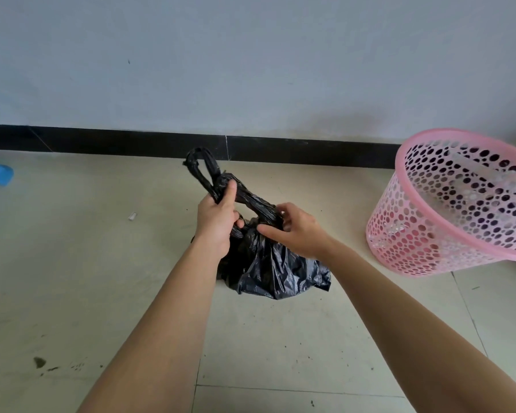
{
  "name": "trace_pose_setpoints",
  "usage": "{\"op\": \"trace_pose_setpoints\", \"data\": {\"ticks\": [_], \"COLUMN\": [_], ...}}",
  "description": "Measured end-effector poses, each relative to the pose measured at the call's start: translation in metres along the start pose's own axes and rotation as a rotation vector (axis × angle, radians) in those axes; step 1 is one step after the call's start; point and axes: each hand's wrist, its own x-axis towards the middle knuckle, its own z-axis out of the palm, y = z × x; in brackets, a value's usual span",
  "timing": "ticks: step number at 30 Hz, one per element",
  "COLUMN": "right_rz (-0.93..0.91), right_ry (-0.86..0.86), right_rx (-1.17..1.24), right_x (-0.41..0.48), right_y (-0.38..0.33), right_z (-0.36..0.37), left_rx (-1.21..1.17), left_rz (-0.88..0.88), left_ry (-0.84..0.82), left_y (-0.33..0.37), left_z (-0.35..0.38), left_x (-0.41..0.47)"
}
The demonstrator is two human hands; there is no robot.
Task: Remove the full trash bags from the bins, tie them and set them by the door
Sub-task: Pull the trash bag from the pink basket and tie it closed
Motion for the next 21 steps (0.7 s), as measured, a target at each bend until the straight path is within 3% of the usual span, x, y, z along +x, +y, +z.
{"op": "trace_pose_setpoints", "data": {"ticks": [3, 8, 13, 17, 21], "right_rz": [0.04, 0.091, 0.056, 0.004, -0.035], "right_ry": [0.049, 0.206, 0.218, 0.12, -0.042], "right_rx": [0.127, 0.366, 0.407, 0.455, 0.258], "right_x": [-0.004, -0.005, -0.007, -0.007, 0.001], "right_y": [0.02, 0.016, 0.012, 0.007, 0.005], "right_z": [0.003, 0.003, 0.0, 0.0, -0.002], "left_rx": [-0.034, -0.108, -0.225, 0.025, 0.32], "left_rz": [-0.052, -0.12, -0.166, -0.101, -0.038], "left_ry": [0.008, -0.169, -0.202, -0.294, -0.385], "left_y": [-0.006, -0.012, -0.008, -0.017, -0.019], "left_z": [-0.004, -0.005, -0.004, -0.013, -0.016], "left_x": [0.002, 0.004, 0.001, 0.003, 0.005]}}
